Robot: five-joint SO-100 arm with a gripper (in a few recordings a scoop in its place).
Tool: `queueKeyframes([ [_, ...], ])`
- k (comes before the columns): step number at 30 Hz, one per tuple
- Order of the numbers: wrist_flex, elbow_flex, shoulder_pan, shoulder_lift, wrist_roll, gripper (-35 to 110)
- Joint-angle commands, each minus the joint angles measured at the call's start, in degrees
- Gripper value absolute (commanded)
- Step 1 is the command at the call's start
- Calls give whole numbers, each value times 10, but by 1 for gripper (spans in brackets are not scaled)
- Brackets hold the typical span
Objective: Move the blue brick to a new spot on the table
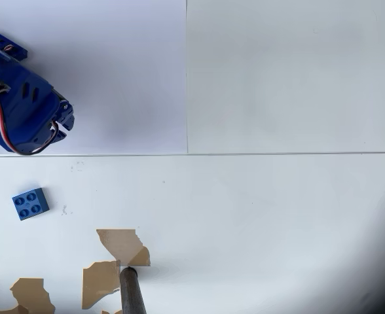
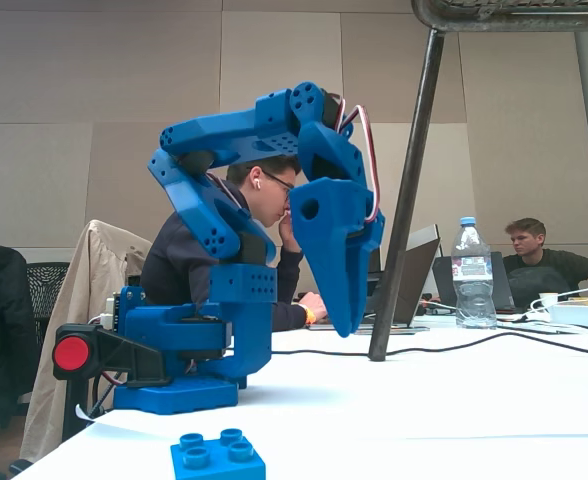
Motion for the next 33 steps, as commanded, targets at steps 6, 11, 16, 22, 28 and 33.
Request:
queueKeyframes([
  [6, -63, 95, -259, 135, 36, 0],
  [11, -60, 235, -272, 297, -5, 0],
  [16, -37, 339, -205, 424, -75, 0],
  [22, -38, 409, -172, 512, -112, 0],
  [28, -49, 417, -213, 512, -59, 0],
  [33, -79, 434, -246, 513, -55, 0],
])
